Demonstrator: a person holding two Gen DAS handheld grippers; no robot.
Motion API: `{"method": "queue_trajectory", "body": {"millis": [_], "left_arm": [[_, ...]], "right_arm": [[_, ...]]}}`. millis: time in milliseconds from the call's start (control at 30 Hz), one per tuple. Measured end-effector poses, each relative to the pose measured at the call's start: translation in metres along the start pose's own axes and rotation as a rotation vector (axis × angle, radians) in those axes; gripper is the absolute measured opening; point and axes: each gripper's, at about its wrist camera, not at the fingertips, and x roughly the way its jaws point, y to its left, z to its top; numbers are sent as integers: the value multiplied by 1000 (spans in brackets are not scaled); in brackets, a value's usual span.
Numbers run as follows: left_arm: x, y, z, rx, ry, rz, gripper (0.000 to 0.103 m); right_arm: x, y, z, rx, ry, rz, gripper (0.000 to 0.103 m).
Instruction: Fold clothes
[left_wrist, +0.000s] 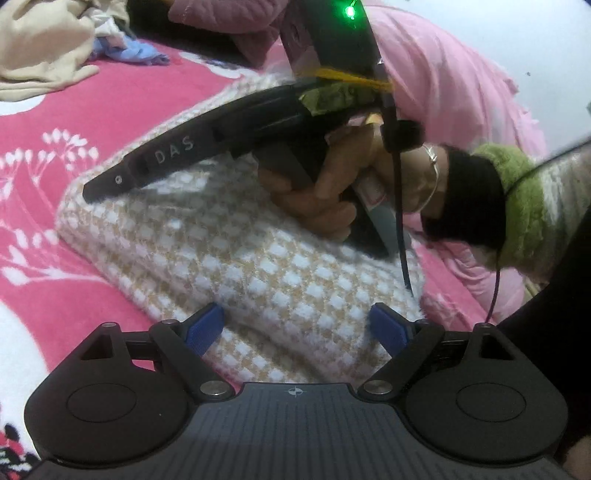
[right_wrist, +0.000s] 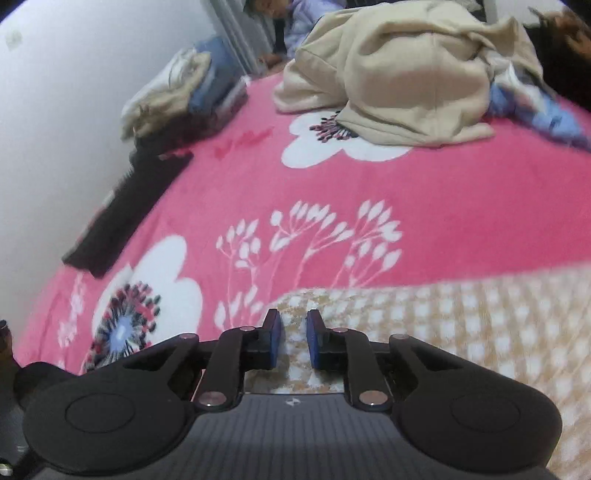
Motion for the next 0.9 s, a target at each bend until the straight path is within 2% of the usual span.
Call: {"method": "queue_trajectory", "body": {"millis": [167, 267, 333, 433, 533, 567, 600, 633, 667, 733, 833, 900], "left_arm": [[-13, -1, 2, 12, 8, 6, 85], [-38, 2, 11, 32, -42, -12, 85], [-53, 4, 22, 61, -90, -20, 86], [-52, 15, 47, 41, -178, 23, 87], [-25, 28, 64, -4, -192, 77, 86], [-9, 34, 65, -24, -150, 100, 85], [-5, 33, 62, 13, -144, 112, 85], [-1, 32, 58, 49, -137, 124, 85], [3, 31, 54, 86, -131, 136, 85], [7, 26, 50, 138, -118, 162, 86], [6, 27, 50, 140, -112, 174, 87], [6, 28, 49, 137, -113, 179, 87]], "right_arm": [[-23, -2, -1, 62, -47, -4, 18], [-64, 5, 3, 36, -131, -67, 18], [-93, 3, 5, 15, -205, -183, 19], [-117, -10, 10, -54, -271, -424, 19], [-113, -29, 9, -79, -263, -525, 19], [-102, -41, 2, -55, -220, -533, 14], [-88, -57, -7, -21, -165, -538, 13], [-78, -66, -17, -4, -150, -535, 12], [-71, -73, -29, 1, -160, -528, 11], [-72, -72, -29, -6, -153, -527, 11], [-86, -76, -16, 32, -141, -490, 9], [-103, -70, -8, 54, -193, -469, 9]]}}
